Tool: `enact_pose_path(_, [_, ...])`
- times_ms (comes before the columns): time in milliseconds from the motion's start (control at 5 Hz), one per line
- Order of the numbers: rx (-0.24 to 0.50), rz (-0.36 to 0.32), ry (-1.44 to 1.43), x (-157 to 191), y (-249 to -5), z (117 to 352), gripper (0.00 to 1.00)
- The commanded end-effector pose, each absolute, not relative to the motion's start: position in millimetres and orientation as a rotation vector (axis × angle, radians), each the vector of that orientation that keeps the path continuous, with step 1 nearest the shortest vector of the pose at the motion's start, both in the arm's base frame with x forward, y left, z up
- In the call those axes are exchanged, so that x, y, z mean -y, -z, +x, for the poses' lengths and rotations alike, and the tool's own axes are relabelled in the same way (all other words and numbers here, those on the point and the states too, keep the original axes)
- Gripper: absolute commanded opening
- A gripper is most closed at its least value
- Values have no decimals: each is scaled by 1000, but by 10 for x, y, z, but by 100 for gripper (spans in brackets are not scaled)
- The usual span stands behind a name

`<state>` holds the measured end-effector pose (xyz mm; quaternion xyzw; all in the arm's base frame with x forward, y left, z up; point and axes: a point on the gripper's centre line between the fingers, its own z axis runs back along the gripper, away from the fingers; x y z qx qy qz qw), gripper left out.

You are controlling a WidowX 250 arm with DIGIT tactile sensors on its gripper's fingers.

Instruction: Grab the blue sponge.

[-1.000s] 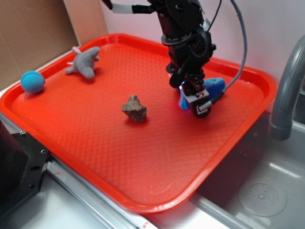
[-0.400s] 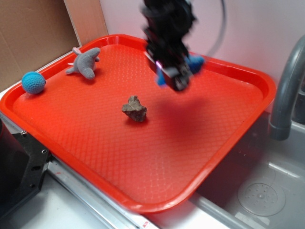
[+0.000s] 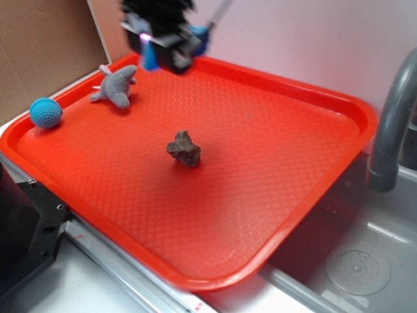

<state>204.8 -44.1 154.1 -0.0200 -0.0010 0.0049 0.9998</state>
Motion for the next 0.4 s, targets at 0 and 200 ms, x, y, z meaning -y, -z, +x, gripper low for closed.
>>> enact_pose_path(0, [42,12,-94,376,-1839,1702,0])
enact_pose_path(200, [32,7,-51,380,-1774,1774,0])
